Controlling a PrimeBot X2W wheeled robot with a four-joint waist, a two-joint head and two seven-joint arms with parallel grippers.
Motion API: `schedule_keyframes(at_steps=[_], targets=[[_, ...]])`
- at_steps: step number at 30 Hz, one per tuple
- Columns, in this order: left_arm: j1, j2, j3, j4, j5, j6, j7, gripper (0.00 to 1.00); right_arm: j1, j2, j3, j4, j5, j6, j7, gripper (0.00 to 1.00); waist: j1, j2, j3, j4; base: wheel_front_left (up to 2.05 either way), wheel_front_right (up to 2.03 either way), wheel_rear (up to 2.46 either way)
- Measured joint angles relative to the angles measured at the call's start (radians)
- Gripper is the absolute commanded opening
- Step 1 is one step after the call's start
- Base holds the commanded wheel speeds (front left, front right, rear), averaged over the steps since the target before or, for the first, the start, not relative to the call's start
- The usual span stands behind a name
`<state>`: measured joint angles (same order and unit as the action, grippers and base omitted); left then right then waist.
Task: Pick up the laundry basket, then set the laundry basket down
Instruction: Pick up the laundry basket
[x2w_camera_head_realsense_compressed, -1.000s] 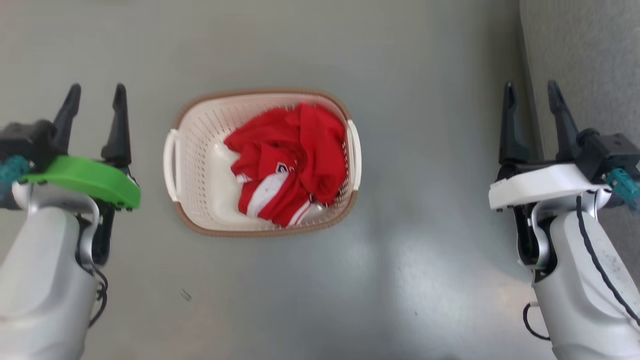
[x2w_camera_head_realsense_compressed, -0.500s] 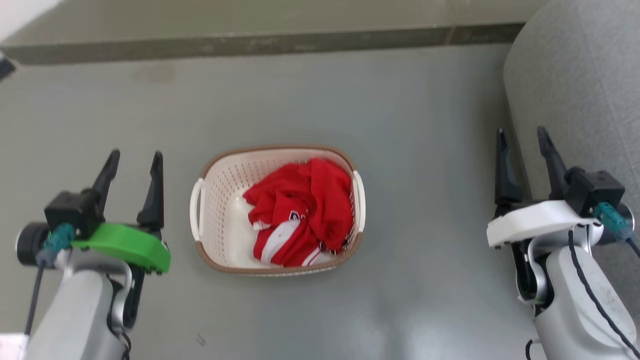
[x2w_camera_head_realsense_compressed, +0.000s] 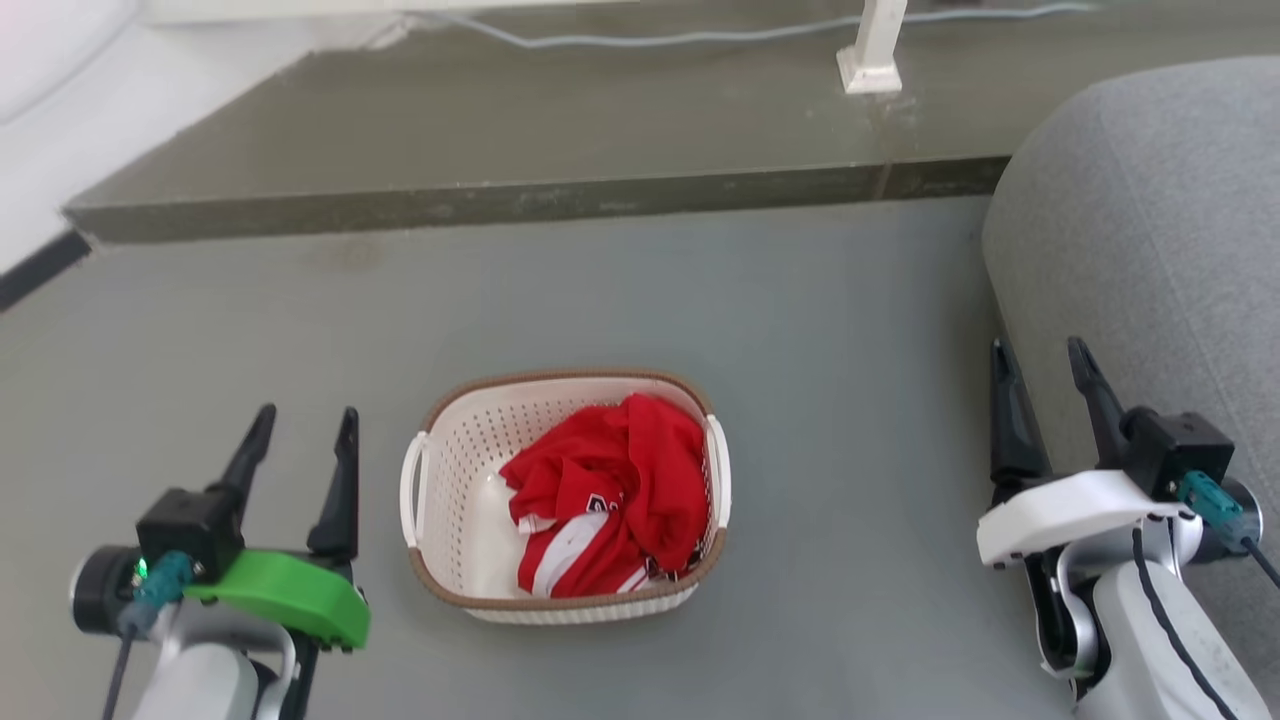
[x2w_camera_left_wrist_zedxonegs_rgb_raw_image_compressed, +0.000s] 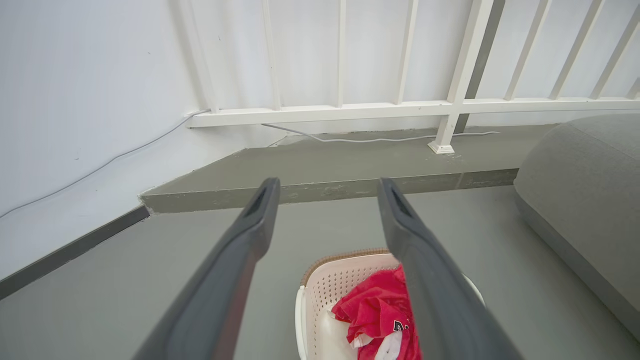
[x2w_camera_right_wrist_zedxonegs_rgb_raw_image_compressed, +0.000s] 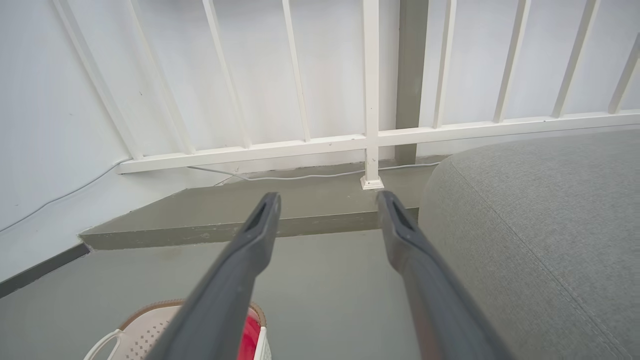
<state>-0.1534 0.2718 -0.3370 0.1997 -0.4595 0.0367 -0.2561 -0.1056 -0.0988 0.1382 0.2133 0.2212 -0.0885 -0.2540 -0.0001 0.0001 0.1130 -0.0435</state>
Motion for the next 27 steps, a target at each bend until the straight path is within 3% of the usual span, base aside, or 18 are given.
schedule_keyframes(at_steps=[11, 27], targets=[[0.100, -0.003, -0.011, -0.050, 0.004, 0.020, 0.000, 1.00, 0.058, -0.002, 0.010, -0.021, 0.000, 0.000, 0.019, 1.00, 0.0001, 0.0000, -0.062, -0.001, 0.00, 0.00, 0.00], [0.141, 0.003, 0.009, -0.117, 0.006, 0.040, 0.000, 1.00, 0.080, -0.003, 0.013, -0.072, 0.001, -0.001, 0.045, 1.00, 0.0001, 0.0000, -0.065, -0.001, 0.00, 0.00, 0.00]])
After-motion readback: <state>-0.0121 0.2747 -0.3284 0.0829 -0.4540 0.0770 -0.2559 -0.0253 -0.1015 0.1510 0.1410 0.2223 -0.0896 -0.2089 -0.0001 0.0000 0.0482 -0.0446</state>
